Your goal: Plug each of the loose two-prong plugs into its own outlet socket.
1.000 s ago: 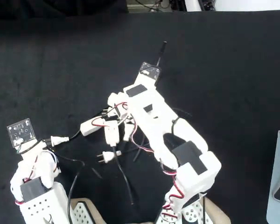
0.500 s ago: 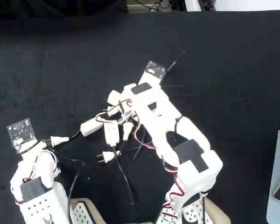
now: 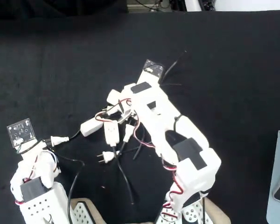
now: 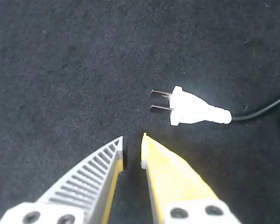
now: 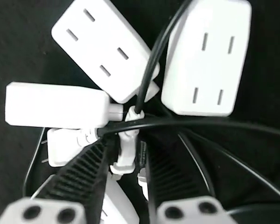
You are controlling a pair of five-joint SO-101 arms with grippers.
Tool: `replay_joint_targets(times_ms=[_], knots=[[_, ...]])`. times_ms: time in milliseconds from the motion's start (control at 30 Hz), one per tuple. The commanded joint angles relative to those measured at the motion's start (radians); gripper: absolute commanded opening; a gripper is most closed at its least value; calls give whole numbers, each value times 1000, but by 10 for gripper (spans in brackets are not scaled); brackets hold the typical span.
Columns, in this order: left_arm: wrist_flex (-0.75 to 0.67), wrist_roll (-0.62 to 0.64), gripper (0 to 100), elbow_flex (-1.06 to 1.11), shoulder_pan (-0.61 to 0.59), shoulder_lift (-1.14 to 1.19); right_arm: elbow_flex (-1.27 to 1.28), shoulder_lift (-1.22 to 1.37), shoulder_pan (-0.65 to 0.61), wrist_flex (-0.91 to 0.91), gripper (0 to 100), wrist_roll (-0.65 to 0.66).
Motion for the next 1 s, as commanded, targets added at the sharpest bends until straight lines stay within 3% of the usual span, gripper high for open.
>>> replay_joint_targets(times_ms=[0,333,633,967], knots=[[-21,6,80,-19,-8,-5,-56,53,21,-8,18,9],[-21,6,80,-19,-8,-5,-102,65,20,63,15,26],[-21,6,80,-19,-8,-5,-262,-163,29,534,14,242],[-21,6,80,-18,-8,-5,-265,-435,29,717,14,586]])
